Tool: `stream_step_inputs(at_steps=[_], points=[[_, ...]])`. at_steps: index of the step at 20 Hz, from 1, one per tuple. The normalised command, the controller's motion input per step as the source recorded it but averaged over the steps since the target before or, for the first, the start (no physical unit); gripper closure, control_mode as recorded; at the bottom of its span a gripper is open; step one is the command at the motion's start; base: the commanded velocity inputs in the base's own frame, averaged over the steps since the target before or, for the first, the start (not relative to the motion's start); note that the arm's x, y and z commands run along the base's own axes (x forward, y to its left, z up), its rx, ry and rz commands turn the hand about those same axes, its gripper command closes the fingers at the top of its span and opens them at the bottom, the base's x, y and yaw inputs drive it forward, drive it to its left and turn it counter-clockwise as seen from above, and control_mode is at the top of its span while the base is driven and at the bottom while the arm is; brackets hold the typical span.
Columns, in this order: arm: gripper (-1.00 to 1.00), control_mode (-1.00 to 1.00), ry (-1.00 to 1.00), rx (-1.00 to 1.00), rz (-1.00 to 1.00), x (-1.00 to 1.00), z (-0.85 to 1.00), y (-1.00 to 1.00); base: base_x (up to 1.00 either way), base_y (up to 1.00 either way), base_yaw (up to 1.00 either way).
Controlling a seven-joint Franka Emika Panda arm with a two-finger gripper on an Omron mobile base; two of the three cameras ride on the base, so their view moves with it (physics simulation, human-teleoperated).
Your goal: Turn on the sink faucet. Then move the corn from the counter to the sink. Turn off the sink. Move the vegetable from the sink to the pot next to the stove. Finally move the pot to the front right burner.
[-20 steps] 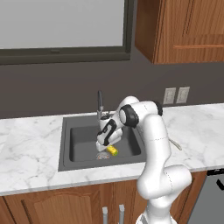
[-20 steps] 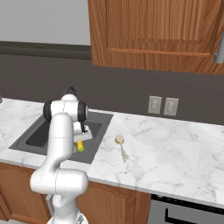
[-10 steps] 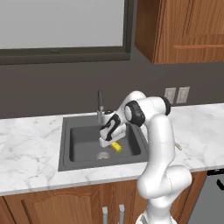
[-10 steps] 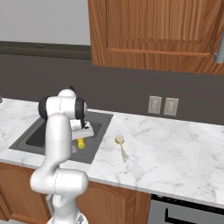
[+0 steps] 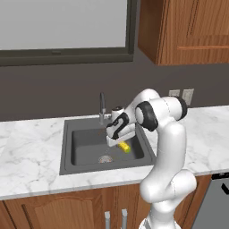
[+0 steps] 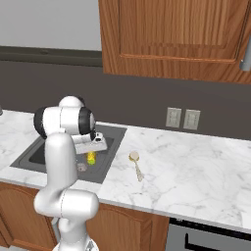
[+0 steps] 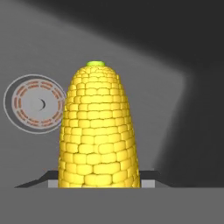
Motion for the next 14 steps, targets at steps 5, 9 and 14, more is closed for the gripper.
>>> stream_step_inputs(at_steps=[5,9,14], points=[[1.00,-1.00,0.00,0.00,-0.09,-0.32,0.68,-0.14,0.00,0.00,0.00],[1.00,-1.00,0.00,0.00,-0.09,-0.34,0.64,-0.18,0.00,0.00,0.00],[1.00,-1.00,0.00,0.00,-0.08,-0.36,0.65,-0.18,0.00,0.00,0.00]])
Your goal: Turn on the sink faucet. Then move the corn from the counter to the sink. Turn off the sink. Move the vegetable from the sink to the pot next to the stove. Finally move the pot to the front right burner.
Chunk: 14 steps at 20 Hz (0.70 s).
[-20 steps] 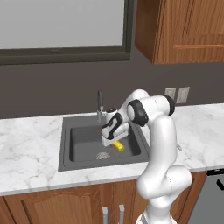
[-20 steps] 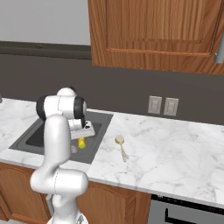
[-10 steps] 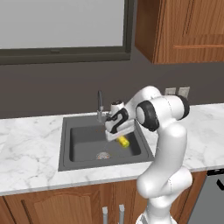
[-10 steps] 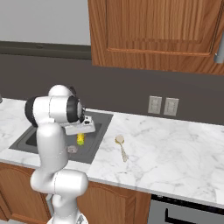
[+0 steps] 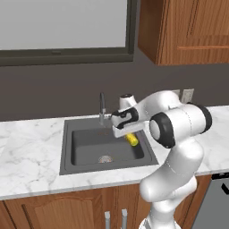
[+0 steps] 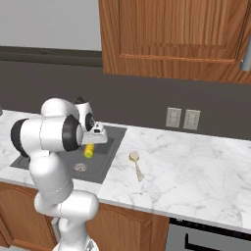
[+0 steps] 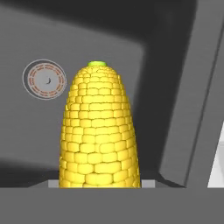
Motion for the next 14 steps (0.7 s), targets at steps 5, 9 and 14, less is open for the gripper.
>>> stream_step_inputs(at_steps=[5,9,14], points=[[1.00,-1.00,0.00,0.00,-0.08,-0.38,0.64,-0.15,0.00,0.00,0.00],[1.00,-1.00,0.00,0.00,-0.08,-0.46,0.60,-0.13,0.00,0.00,0.00],[1.00,-1.00,0.00,0.00,-0.07,-0.45,0.47,-0.11,0.00,0.00,0.00]])
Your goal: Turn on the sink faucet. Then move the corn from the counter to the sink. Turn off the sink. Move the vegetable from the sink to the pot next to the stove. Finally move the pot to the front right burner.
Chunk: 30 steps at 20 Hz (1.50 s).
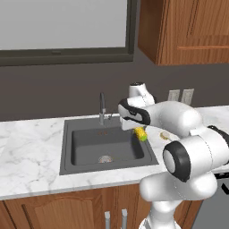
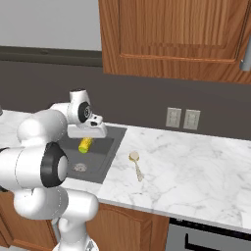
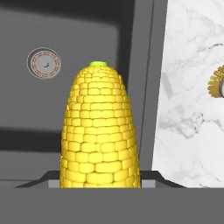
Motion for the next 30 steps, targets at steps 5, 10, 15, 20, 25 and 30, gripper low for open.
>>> stream_step_inputs(at_steps=[5,10,15,20,25,30], points=[[1.00,-1.00,0.00,0.00,-0.03,-0.13,0.09,0.00,0.00,0.00,0.00],[1.00,-1.00,0.00,0.00,0.00,0.00,0.00,0.00,0.00,0.00,0.00],[1.00,1.00,0.00,0.00,-0.02,-0.03,0.00,-0.01,-0.05,0.00,-0.08],[1.00,1.00,0.00,0.00,0.00,0.00,0.00,0.00,-0.10,-0.02,-0.35],[1.00,1.00,0.00,0.00,0.00,0.00,0.00,0.00,-0.13,-0.20,-0.43],[1.00,1.00,0.00,0.00,0.00,0.00,0.00,0.00,-0.14,-0.26,-0.45]])
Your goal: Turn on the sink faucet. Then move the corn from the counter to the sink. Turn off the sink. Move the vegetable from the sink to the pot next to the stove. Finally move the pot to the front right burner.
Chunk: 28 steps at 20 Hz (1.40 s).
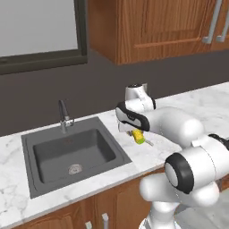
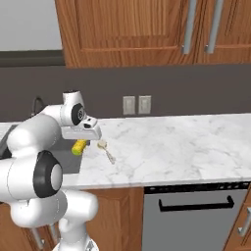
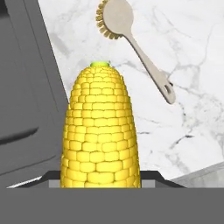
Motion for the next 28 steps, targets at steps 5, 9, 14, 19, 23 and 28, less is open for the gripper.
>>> stream_step_inputs(at_steps=[5,9,14,19,23,28], points=[[1.00,1.00,0.00,0.00,0.00,0.00,0.00,0.00,-0.04,-0.21,-0.47],[1.00,1.00,0.00,0.00,0.00,0.00,0.00,0.00,0.00,-0.22,-0.49],[1.00,1.00,0.00,0.00,0.00,0.00,0.00,0.00,0.00,-0.23,-0.51],[1.00,1.00,0.00,0.00,0.00,0.00,0.00,0.00,0.00,-0.17,-0.52],[1.00,1.00,0.00,0.00,0.00,0.00,0.00,0.00,0.00,-0.19,-0.51],[1.00,1.00,0.00,0.00,0.00,0.00,0.00,0.00,0.01,-0.24,-0.50]])
